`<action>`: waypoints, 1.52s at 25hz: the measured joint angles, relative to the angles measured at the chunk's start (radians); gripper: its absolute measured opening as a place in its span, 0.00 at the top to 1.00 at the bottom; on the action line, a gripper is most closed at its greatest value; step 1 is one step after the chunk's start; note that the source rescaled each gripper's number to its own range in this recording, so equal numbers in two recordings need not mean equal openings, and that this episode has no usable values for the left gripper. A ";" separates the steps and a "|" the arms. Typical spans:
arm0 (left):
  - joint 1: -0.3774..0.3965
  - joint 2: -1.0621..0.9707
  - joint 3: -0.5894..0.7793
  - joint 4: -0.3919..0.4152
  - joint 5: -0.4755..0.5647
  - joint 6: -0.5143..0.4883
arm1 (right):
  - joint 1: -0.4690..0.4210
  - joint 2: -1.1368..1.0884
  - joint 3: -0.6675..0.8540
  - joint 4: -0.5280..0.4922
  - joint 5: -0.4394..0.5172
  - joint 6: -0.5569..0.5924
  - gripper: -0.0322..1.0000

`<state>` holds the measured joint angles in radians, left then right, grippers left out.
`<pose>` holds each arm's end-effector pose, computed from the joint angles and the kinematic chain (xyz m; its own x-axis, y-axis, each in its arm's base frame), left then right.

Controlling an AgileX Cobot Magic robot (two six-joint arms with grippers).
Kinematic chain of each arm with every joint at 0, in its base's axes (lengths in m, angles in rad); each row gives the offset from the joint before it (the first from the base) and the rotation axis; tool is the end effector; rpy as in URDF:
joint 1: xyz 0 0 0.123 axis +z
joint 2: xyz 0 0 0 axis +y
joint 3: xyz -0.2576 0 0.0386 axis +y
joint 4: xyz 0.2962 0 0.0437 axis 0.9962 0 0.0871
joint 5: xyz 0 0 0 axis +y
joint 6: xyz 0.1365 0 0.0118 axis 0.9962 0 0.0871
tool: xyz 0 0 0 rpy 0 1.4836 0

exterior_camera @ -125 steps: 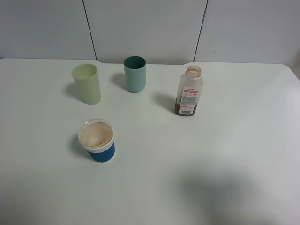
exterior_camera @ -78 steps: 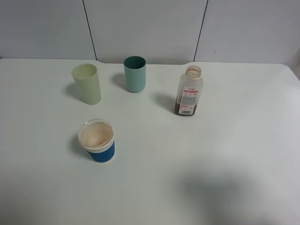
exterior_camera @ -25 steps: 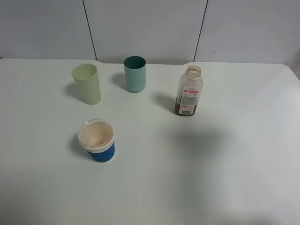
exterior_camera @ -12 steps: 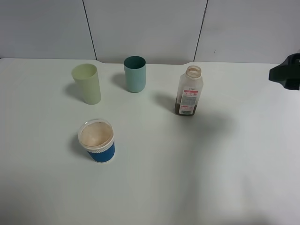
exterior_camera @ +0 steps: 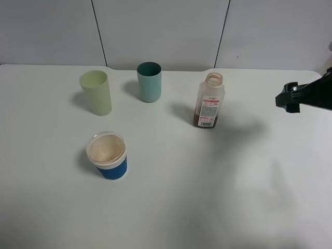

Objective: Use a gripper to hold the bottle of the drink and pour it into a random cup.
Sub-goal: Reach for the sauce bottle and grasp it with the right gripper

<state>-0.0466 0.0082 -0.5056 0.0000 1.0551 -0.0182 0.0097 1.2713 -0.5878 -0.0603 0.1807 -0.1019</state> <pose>0.1041 -0.0049 0.2812 -0.4536 0.0029 -0.8912 0.0383 0.9991 -0.0162 0.3158 0.0016 0.1312 -0.6915 -0.1672 -0.7028 -0.1145 0.9859 -0.1220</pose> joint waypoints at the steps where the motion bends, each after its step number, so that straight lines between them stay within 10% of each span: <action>1: 0.000 0.000 0.000 0.000 0.000 0.000 | 0.003 0.015 0.000 -0.022 -0.018 0.000 0.00; 14: 0.000 0.000 0.000 0.000 0.000 0.000 | 0.099 0.103 0.000 -0.257 -0.192 0.074 0.01; 25: 0.000 0.000 0.000 0.000 0.000 0.000 | 0.099 0.222 0.000 -0.664 -0.307 0.568 0.12; 38: 0.000 0.000 0.000 0.000 0.000 0.000 | 0.099 0.380 -0.001 -0.842 -0.461 0.594 0.00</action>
<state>-0.0466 0.0082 -0.5056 0.0000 1.0551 -0.0182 0.1091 1.6513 -0.5885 -0.9023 -0.2805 0.4919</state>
